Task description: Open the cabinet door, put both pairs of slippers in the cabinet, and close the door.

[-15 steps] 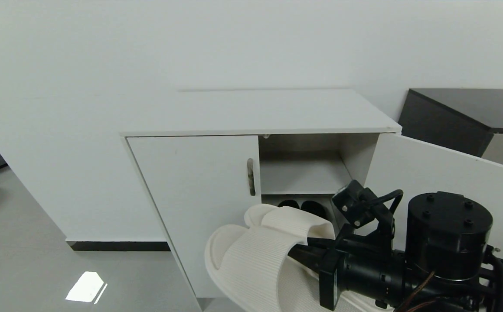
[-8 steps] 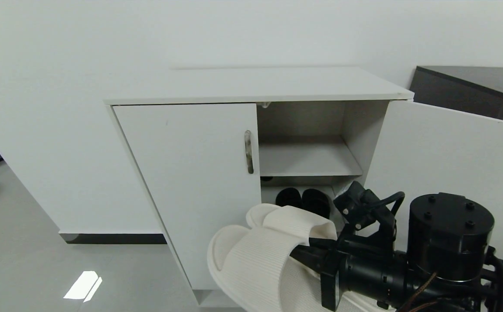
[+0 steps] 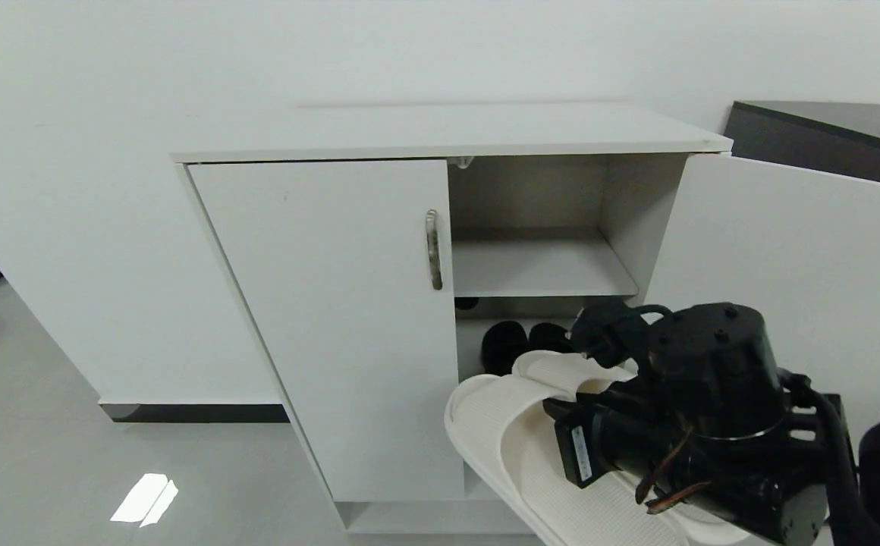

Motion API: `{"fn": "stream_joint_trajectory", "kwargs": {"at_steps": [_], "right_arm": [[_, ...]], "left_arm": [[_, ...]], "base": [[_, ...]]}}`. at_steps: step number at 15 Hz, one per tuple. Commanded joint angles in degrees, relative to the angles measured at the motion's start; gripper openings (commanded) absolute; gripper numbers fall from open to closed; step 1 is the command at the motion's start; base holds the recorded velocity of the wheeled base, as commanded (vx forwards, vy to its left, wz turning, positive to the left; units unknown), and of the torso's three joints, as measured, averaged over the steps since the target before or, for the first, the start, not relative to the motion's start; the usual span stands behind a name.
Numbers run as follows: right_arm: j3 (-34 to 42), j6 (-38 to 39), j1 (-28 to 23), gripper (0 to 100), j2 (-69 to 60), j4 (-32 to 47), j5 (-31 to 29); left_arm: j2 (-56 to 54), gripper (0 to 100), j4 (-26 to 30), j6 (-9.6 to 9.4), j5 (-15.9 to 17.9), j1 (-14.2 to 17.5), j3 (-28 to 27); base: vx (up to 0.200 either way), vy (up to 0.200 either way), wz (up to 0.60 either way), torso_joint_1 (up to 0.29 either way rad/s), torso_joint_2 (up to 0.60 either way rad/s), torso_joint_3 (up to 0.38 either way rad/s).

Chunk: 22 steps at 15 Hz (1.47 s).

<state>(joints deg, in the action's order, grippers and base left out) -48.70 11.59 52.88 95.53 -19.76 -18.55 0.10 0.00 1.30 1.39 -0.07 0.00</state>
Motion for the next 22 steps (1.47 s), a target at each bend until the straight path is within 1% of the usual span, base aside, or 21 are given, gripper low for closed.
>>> {"fn": "stream_joint_trajectory", "kwargs": {"at_steps": [1, 2, 3, 4, 5, 6, 7, 9, 10, 11, 13, 20, 22], "right_arm": [[-22.4, 12.66, 5.56, 0, -0.78, 28.02, -14.84], [-25.39, 15.04, 6.09, 0, 2.21, 29.34, -22.93], [-26.09, 15.56, 6.09, 0, 4.58, 28.11, -28.64], [-26.09, 15.48, 6.36, 0, 6.34, 24.95, -29.96], [-25.83, 15.04, 6.53, 0, 8.01, 22.13, -30.05], [-25.83, 14.69, 6.53, 0, 8.98, 20.9, -30.05], [-25.92, 14.25, 5.3, 0, 12.67, 16.33, -30.14], [-25.65, 13.02, 3.98, 0, 16.01, 9.04, -30.23], [-25.48, 11.7, 3.1, 0, 16.36, 5.87, -30.49], [-25.3, 10.64, 2.05, 0, 16.27, 4.73, -31.28], [-25.13, 10.29, 0.55, 0, 15.74, 4.73, -31.81], [-24.25, 9.15, -0.85, 0, 15.92, 4.47, -31.81], [-24.42, 8.8, -1.47, 0, 16.01, 4.47, -31.81]], "left_arm": [[0.08, 0, 0.0, 0.01, 0.02, -0.01, 0.0], [0.08, 0, 0.0, -0.07, 0.02, -0.01, 0.0], [0.08, 0, 0.0, 0.01, 0.02, -0.01, 0.0], [0.08, 0, 0.0, 0.01, 0.02, -0.01, 0.0], [0.08, 0, 0.0, -0.07, 0.02, -0.01, 0.0], [0.08, 0, 0.0, -0.07, 0.1, -0.01, 0.0], [0.08, 0, 0.0, -0.07, 0.1, -0.01, 0.0], [0.08, 0, 0.0, -0.07, 0.02, -0.01, 0.0], [0.08, 0, 0.0, -0.07, 0.02, -0.01, 0.0], [0.08, 0, 0.0, -0.07, 0.02, -0.01, 0.0], [0.08, 0, 0.0, -0.16, 0.02, -0.01, 0.0], [0.08, 0, 0.0, -0.16, 0.02, -0.01, 0.0], [0.08, 0, 0.0, -0.25, 0.1, -0.01, 0.0]], "base": [[0.0, 0.0, 0.0, 0.0, 0.0, 0.0], [0.0, 0.0, 0.0, 0.0, 0.0, 0.0], [0.0, 0.0, 0.0, 0.0, 0.0, 0.0], [0.0, 0.0, 0.0, 0.0, 0.0, 0.0], [0.0, 0.0, 0.0, 0.0, 0.0, 0.0], [0.0, 0.0, 0.0, 0.0, 0.0, 0.0], [0.0, 0.0, 0.0, 0.0, 0.0, 0.0], [0.0, 0.0, 0.0, 0.0, 0.0, 0.0], [0.0, 0.0, 0.0, 0.0, 0.0, 0.0], [0.0, 0.0, 0.0, 0.0, 0.0, 0.0], [0.0, 0.0, 0.0, 0.0, 0.0, 0.0], [0.0, 0.0, 0.0, 0.0, 0.0, 0.0], [0.2, 0.0, 0.0, 0.002, 0.0, 0.005]]}}
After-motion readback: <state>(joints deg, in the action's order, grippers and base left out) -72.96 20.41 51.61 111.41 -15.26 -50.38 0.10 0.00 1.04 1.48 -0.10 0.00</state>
